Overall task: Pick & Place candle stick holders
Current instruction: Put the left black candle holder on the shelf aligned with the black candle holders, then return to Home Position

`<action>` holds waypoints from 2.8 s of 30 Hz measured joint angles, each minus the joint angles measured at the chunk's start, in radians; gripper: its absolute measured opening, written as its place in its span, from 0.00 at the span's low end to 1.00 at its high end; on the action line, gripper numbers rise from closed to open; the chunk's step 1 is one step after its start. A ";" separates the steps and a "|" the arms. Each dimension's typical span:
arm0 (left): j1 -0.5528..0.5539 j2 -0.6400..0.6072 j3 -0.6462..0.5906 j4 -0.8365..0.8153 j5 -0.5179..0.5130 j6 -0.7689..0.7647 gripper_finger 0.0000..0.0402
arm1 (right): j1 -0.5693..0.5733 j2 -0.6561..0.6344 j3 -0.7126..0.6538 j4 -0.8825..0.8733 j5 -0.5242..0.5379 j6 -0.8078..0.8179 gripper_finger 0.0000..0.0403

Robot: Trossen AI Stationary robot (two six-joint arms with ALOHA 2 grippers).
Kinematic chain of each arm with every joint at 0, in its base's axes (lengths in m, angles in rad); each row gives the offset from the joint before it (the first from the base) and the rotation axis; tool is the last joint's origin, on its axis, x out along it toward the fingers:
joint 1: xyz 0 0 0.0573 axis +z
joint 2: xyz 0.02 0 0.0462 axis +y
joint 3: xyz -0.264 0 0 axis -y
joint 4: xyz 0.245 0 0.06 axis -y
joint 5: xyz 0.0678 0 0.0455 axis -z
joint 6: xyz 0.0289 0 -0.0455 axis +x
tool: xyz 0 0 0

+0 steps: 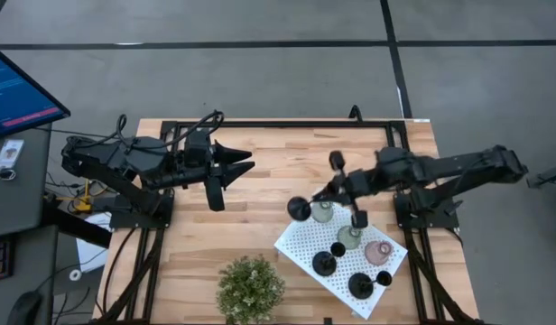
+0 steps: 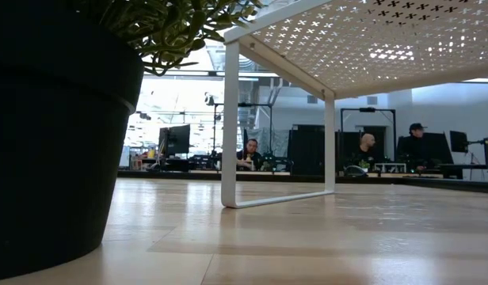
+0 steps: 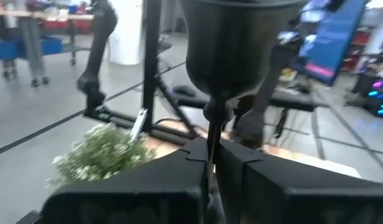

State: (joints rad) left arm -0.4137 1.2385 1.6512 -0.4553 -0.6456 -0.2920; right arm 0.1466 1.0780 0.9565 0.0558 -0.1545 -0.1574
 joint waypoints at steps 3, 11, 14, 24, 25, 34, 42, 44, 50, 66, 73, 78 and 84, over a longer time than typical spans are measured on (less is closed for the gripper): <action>0.000 0.000 0.000 0.000 0.000 0.000 0.32 | 0.030 0.039 0.000 0.006 0.001 0.000 0.01; 0.000 0.000 0.000 0.000 0.017 0.000 0.32 | 0.085 0.104 0.000 0.002 0.041 0.005 0.01; 0.000 0.000 0.000 0.000 0.017 0.000 0.32 | 0.091 0.129 0.000 -0.022 0.056 0.001 0.01; 0.000 0.000 0.000 0.000 0.026 -0.001 0.32 | 0.108 0.187 0.000 -0.039 0.059 0.014 0.01; 0.000 0.000 0.000 0.000 0.032 -0.001 0.32 | 0.110 0.187 0.000 -0.041 0.059 0.017 0.01; 0.000 0.000 0.000 0.000 0.048 -0.004 0.32 | 0.130 0.186 0.000 -0.083 0.059 0.027 0.01; 0.000 0.000 0.000 0.000 0.048 -0.004 0.32 | 0.135 0.186 0.000 -0.101 0.055 0.027 0.01; 0.000 0.000 0.000 0.000 0.048 -0.004 0.32 | 0.135 0.186 0.000 -0.109 0.055 0.027 0.01; 0.000 0.000 0.000 0.000 0.048 -0.004 0.32 | 0.141 0.186 0.000 -0.108 0.051 0.027 0.01; 0.000 0.000 0.000 0.000 0.048 -0.004 0.32 | 0.154 0.249 0.002 -0.086 0.049 0.024 0.01; 0.000 0.000 0.000 0.000 0.048 -0.003 0.32 | 0.154 0.243 0.002 -0.101 0.051 0.026 0.06; 0.000 0.000 0.000 0.000 0.048 0.000 0.32 | 0.154 0.246 -0.002 -0.119 0.055 0.019 0.13; 0.000 0.000 0.000 0.000 0.048 0.000 0.32 | 0.154 0.239 -0.002 -0.112 0.055 0.016 0.23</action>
State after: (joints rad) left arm -0.4141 1.2385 1.6512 -0.4553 -0.5972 -0.2924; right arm 0.3008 1.3166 0.9546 -0.0567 -0.0994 -0.1409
